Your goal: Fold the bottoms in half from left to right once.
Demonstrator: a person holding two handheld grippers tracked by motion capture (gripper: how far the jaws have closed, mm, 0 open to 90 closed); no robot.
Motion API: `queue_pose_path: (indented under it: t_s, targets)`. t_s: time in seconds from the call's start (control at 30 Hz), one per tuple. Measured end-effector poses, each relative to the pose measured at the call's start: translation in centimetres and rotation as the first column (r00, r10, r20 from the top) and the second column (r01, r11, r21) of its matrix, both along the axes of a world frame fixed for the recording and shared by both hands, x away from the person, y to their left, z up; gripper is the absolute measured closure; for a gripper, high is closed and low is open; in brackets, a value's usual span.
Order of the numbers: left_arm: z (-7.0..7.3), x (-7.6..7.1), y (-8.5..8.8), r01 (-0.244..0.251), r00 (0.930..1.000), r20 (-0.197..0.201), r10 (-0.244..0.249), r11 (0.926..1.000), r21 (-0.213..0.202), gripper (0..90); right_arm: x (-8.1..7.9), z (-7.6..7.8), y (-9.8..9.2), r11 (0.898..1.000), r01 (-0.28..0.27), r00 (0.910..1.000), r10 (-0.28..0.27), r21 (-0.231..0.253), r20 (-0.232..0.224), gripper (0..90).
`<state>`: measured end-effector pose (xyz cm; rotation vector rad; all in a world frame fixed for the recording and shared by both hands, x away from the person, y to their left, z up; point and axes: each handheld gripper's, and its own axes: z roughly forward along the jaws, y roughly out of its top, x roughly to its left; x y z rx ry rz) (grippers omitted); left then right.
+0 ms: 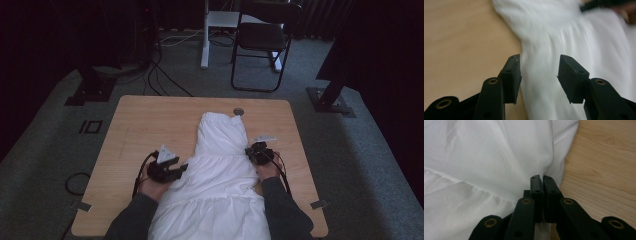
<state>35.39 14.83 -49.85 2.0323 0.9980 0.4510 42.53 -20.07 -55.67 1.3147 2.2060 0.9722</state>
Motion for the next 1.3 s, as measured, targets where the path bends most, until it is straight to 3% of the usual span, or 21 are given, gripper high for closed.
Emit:
queue_pose_path:
  t_s: [0.07, 0.1, 0.2, 0.3, 0.33, 0.4, 0.5, 0.53, 0.57, 0.6, 0.7, 0.83, 0.9, 0.93, 1.03, 1.07, 1.13, 1.17, 1.2, 1.27, 1.3]
  targets:
    - [0.1, 0.9, -0.5, 0.000, 1.0000, -0.006, 0.000, 1.0000, 0.002, 53.0, 0.0, 0.0, 0.0, 1.000, 0.000, 1.0000, 0.000, 0.005, -0.001, 87.2]
    - [0.0, 3.2, -2.3, -0.002, 1.0000, -0.006, 0.002, 0.9995, 0.033, 52.8, 0.1, 0.0, 0.0, 1.000, 0.000, 1.0000, 0.000, 0.008, -0.003, 87.1]
    - [-1.2, 5.8, -5.0, 0.007, 0.9995, -0.032, -0.005, 0.9981, 0.061, 52.8, 0.2, 0.0, 0.1, 1.000, 0.000, 1.0000, 0.000, 0.013, -0.004, 87.1]
    - [-3.2, 6.8, -6.5, 0.015, 0.9935, -0.114, -0.003, 0.9942, 0.106, 63.1, 0.1, -0.1, 0.0, 1.000, 0.002, 1.0000, -0.002, 0.020, 0.000, 87.1]
    - [-3.2, 6.8, -6.5, 0.015, 0.9935, -0.114, -0.003, 0.9942, 0.106, 68.3, 0.1, -0.1, 0.0, 1.000, 0.006, 1.0000, -0.006, 0.028, -0.001, 87.1]
    - [-4.6, 6.3, -6.5, 0.026, 0.9903, -0.138, -0.011, 0.9936, 0.110, 77.3, -0.2, -0.2, -0.1, 0.999, 0.004, 1.0000, -0.004, 0.035, 0.000, 87.1]
    - [-4.9, 5.7, -5.9, 0.026, 0.9879, -0.154, -0.014, 0.9968, 0.076, 84.1, -0.6, -0.2, 0.0, 0.999, -0.004, 1.0000, 0.004, 0.031, -0.002, 87.1]
    - [-5.0, 4.3, -5.4, 0.048, 0.9893, -0.142, -0.035, 0.9951, 0.087, 84.9, -1.4, -0.2, 0.1, 0.999, -0.027, 0.9996, 0.027, 0.020, 0.004, 86.6]
    - [-5.0, 4.3, -5.4, 0.048, 0.9893, -0.142, -0.035, 0.9951, 0.087, 85.0, -1.8, -0.2, 0.1, 0.999, -0.034, 0.9994, 0.034, 0.019, 0.000, 86.0]
    - [-5.0, 2.9, -5.1, 0.062, 0.9886, -0.143, -0.049, 0.9942, 0.088, 85.0, -2.2, -0.2, 0.0, 0.999, -0.045, 0.9990, 0.045, 0.019, -0.003, 85.4]
    - [-5.3, 0.5, -4.4, 0.071, 0.9879, -0.143, -0.061, 0.9957, 0.060, 84.7, -3.9, -0.2, 0.0, 0.997, -0.081, 0.9967, 0.081, 0.018, -0.008, 84.5]
    - [-5.6, -1.6, -3.8, 0.082, 0.9892, -0.125, -0.075, 0.9954, 0.049, 84.4, -6.0, -0.1, 0.2, 0.993, -0.118, 0.9927, 0.118, 0.006, -0.024, 83.9]
    - [-5.6, -1.7, -3.9, 0.082, 0.9899, -0.121, -0.075, 0.9952, 0.053, 84.2, -7.1, 0.4, 0.2, 0.987, -0.151, 0.9884, 0.150, -0.051, -0.025, 69.0]
    - [-5.6, -1.6, -3.9, 0.084, 0.9898, -0.120, -0.077, 0.9949, 0.054, 84.1, -7.1, 0.7, 0.1, 0.987, -0.153, 0.9882, 0.152, -0.039, -0.017, 64.0]
    - [-5.6, -1.5, -4.0, 0.086, 0.9899, -0.118, -0.079, 0.9948, 0.055, 84.1, -6.3, 1.9, -0.2, 0.992, -0.127, 0.9918, 0.127, 0.019, 0.018, 61.4]
    - [-5.6, -1.4, -4.1, 0.086, 0.9902, -0.115, -0.080, 0.9949, 0.053, 84.1, -4.9, 3.4, 0.0, 0.991, -0.125, 0.9908, 0.122, 0.042, 0.059, 75.5]
    - [-5.7, -1.4, -4.1, 0.085, 0.9907, -0.111, -0.079, 0.9951, 0.050, 84.1, -3.6, 4.4, 0.7, 0.991, -0.122, 0.9901, 0.118, 0.052, 0.077, 76.7]
    - [-5.7, -1.4, -4.1, 0.085, 0.9907, -0.111, -0.079, 0.9951, 0.050, 84.1, -2.7, 4.7, 1.1, 0.989, -0.126, 0.9903, 0.120, 0.083, 0.070, 74.3]
    - [-5.7, -1.4, -4.1, 0.085, 0.9909, -0.109, -0.079, 0.9951, 0.051, 84.1, -2.7, 4.7, 1.1, 0.989, -0.126, 0.9903, 0.120, 0.083, 0.070, 74.3]
    - [-5.7, -1.5, -4.1, 0.083, 0.9918, -0.101, -0.077, 0.9952, 0.052, 84.1, 0.0, 4.7, 2.4, 0.980, -0.119, 0.9925, 0.113, 0.160, 0.047, 59.3]
    - [-5.7, -1.5, -4.1, 0.084, 0.9918, -0.101, -0.078, 0.9949, 0.055, 84.0, 0.8, 4.3, 2.9, 0.979, -0.112, 0.9937, 0.110, 0.170, 0.024, 56.4]
